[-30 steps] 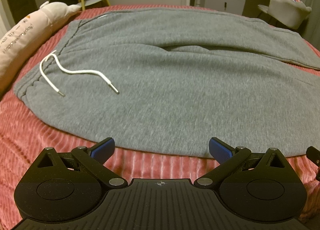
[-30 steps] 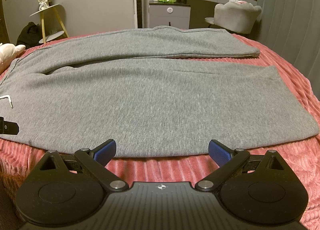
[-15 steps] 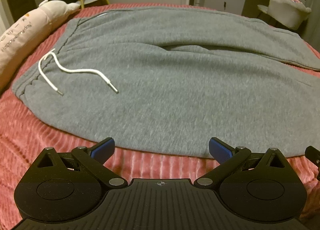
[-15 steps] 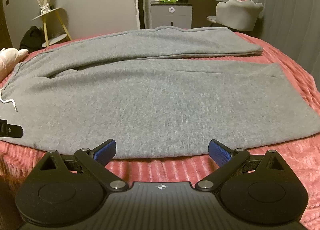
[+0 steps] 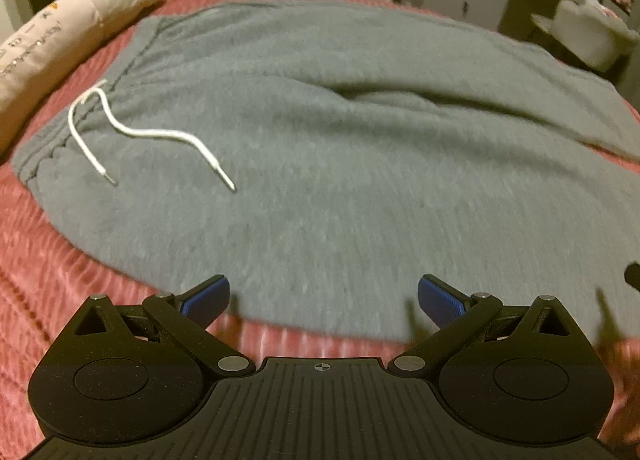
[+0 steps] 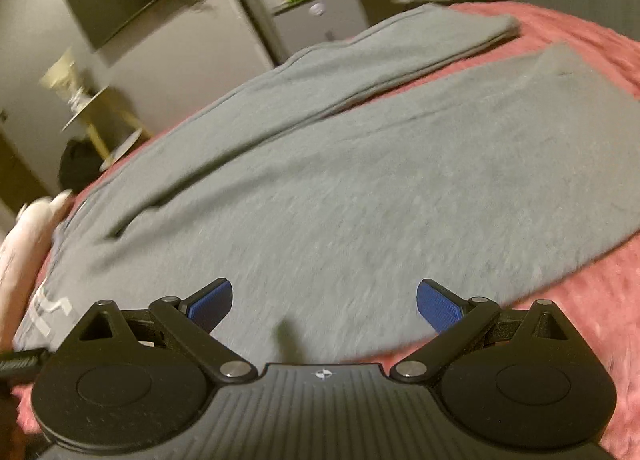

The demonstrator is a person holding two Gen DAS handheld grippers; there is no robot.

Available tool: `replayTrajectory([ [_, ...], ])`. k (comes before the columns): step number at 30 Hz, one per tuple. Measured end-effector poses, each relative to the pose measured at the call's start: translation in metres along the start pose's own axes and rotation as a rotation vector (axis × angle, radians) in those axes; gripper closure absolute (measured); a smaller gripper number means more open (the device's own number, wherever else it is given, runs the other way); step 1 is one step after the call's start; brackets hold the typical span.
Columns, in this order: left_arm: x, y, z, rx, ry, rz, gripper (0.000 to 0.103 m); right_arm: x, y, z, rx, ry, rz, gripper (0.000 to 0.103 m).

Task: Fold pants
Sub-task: 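Grasp the grey pant leg hem with the right gripper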

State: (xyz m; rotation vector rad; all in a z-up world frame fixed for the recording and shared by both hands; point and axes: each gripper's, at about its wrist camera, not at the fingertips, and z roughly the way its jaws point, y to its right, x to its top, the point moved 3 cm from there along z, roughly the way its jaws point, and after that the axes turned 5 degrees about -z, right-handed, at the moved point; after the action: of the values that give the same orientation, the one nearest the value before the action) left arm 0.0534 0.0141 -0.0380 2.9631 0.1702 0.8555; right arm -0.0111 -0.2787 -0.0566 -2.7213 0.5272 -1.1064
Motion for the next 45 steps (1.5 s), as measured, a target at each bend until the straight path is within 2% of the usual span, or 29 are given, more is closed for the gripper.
replayTrajectory([
  [2,0.008,0.0,0.006,0.017,0.014,-0.018,0.0,0.005,-0.002,0.012,-0.04,-0.004,-0.042,0.004],
  [6,0.032,0.008,0.022,0.042,0.032,-0.055,0.0,0.01,0.006,0.038,-0.084,-0.091,-0.053,0.004],
  [10,0.067,0.025,0.032,0.058,0.125,-0.053,0.0,0.011,0.014,0.049,-0.1,-0.108,-0.04,0.004],
  [16,0.111,0.03,0.063,0.018,0.278,-0.169,0.0,0.012,0.011,0.065,-0.109,-0.151,-0.103,0.004],
  [18,0.116,0.024,0.083,0.061,0.296,-0.176,0.0,0.017,0.012,0.066,-0.083,-0.166,-0.122,0.004],
  [20,0.112,0.016,0.103,0.139,0.327,-0.168,0.0,0.036,0.018,0.066,-0.074,-0.2,-0.109,0.004],
  [21,0.108,0.011,0.112,0.155,0.346,-0.168,0.0,0.048,0.02,0.066,-0.081,-0.188,-0.096,0.004],
  [24,0.097,-0.001,0.121,0.092,0.421,-0.198,0.0,0.104,0.026,0.077,-0.085,-0.064,-0.08,0.004],
  [27,0.096,0.001,0.122,0.094,0.437,-0.215,0.0,0.172,0.026,0.116,-0.109,0.023,-0.064,0.018],
  [28,0.094,0.001,0.124,0.093,0.444,-0.215,0.0,0.194,0.027,0.134,-0.112,0.037,-0.05,0.03],
  [29,0.093,0.0,0.124,0.088,0.45,-0.22,0.0,0.218,0.027,0.154,-0.127,0.05,-0.031,0.05],
  [31,0.092,-0.002,0.125,0.08,0.457,-0.231,0.0,0.26,0.03,0.191,-0.175,0.071,0.028,0.061],
  [34,0.087,0.002,0.125,0.09,0.477,-0.223,0.0,0.306,0.037,0.231,-0.237,0.101,0.119,0.058],
  [37,0.085,0.002,0.126,0.09,0.495,-0.229,0.0,0.338,0.046,0.268,-0.29,0.102,0.21,0.036],
  [38,0.084,0.002,0.127,0.093,0.499,-0.228,0.0,0.343,0.049,0.281,-0.303,0.078,0.238,0.035],
  [42,0.083,0.004,0.128,0.1,0.51,-0.228,0.0,0.338,0.062,0.315,-0.36,-0.002,0.318,0.035],
  [45,0.083,0.004,0.128,0.101,0.514,-0.227,0.0,0.331,0.062,0.325,-0.389,0.025,0.291,0.033],
])
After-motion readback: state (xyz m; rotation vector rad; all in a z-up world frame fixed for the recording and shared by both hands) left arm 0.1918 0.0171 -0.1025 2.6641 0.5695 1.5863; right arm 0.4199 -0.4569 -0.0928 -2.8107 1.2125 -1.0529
